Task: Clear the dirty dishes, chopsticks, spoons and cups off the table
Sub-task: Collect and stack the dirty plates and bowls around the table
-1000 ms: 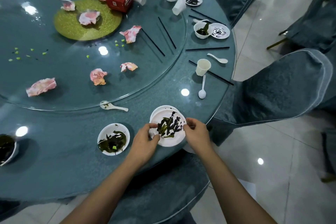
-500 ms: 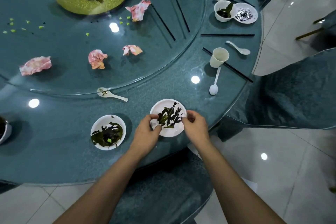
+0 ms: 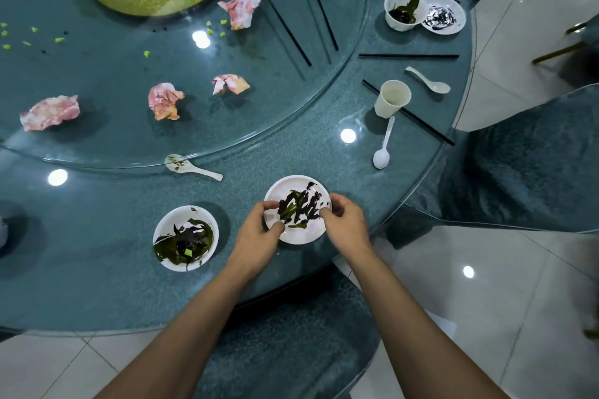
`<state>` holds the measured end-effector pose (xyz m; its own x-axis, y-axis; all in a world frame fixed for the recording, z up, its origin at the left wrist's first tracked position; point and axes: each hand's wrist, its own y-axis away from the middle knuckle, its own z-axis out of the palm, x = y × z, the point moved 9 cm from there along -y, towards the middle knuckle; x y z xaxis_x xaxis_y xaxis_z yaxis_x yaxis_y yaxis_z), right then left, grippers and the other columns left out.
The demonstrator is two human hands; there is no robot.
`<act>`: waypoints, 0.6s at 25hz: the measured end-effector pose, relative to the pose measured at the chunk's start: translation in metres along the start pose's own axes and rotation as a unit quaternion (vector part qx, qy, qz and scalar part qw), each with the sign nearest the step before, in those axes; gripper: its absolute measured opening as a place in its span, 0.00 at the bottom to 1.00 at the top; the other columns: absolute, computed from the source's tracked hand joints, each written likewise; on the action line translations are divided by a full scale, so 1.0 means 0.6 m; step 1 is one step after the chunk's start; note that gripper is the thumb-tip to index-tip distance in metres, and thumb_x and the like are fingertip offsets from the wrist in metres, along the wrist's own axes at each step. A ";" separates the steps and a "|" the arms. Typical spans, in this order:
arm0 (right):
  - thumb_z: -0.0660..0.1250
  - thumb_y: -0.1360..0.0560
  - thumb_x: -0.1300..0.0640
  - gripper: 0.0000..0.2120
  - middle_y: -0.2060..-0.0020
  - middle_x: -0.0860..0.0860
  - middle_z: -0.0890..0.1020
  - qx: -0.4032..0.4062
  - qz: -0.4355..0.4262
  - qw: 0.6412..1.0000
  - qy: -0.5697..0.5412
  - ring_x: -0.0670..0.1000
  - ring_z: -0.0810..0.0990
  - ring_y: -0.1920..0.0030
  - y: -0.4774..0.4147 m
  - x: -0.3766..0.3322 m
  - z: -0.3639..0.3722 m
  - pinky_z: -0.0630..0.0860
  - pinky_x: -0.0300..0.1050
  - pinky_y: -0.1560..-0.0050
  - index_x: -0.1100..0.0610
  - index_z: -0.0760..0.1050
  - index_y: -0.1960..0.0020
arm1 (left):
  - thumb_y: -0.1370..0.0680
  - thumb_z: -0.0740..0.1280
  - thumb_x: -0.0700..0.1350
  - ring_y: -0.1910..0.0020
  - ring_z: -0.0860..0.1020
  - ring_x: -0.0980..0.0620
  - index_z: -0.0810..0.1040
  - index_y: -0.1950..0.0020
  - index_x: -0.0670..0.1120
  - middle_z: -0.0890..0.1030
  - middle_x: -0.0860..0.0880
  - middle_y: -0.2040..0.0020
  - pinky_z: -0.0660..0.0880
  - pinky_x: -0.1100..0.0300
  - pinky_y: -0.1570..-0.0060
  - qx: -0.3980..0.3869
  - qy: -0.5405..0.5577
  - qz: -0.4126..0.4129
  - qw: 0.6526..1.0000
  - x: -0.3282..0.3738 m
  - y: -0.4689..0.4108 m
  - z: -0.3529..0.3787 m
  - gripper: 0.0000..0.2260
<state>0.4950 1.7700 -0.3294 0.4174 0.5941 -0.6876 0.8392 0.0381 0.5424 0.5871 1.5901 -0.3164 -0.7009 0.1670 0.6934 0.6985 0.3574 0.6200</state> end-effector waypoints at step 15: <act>0.68 0.23 0.60 0.13 0.48 0.47 0.84 0.126 0.012 0.987 -0.100 0.43 0.81 0.52 0.096 0.017 -0.097 0.78 0.39 0.46 0.50 0.82 0.41 | 0.19 0.67 0.43 0.33 0.75 0.51 0.67 0.22 0.51 0.75 0.51 0.28 0.69 0.47 0.28 -0.062 -0.051 0.136 0.987 0.074 0.046 0.002 0.25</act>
<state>0.5277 1.8251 -0.2771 0.4782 0.4203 -0.7711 0.8774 -0.1904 0.4404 0.5750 1.6087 -0.2690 -0.4907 0.3350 0.8044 0.8712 0.1720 0.4598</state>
